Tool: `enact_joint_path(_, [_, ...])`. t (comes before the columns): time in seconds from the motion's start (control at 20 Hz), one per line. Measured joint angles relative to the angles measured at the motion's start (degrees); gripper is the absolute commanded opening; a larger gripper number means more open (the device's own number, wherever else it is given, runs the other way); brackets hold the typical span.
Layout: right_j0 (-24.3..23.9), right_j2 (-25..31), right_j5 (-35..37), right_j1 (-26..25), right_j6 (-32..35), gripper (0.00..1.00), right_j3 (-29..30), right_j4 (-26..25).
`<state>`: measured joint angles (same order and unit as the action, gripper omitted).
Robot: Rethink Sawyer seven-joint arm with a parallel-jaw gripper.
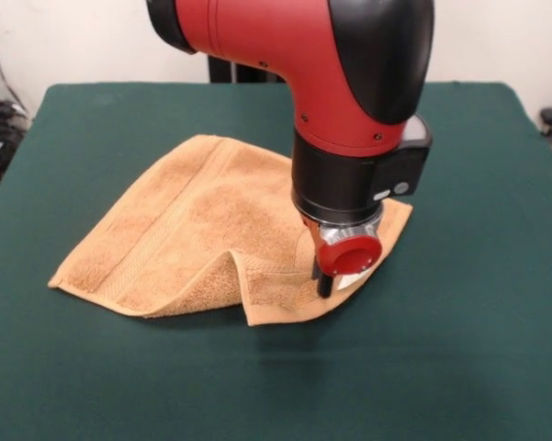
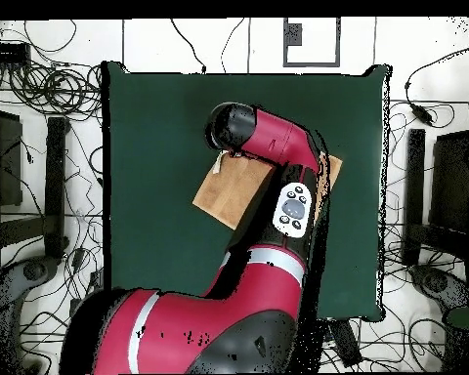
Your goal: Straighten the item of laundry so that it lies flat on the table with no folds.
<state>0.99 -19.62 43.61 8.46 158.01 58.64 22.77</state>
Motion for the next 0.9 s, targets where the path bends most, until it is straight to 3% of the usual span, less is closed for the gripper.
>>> enact_joint_path(0.9, [0.0,0.5,-2.1,-0.1,0.0,0.0,0.0,-2.9])
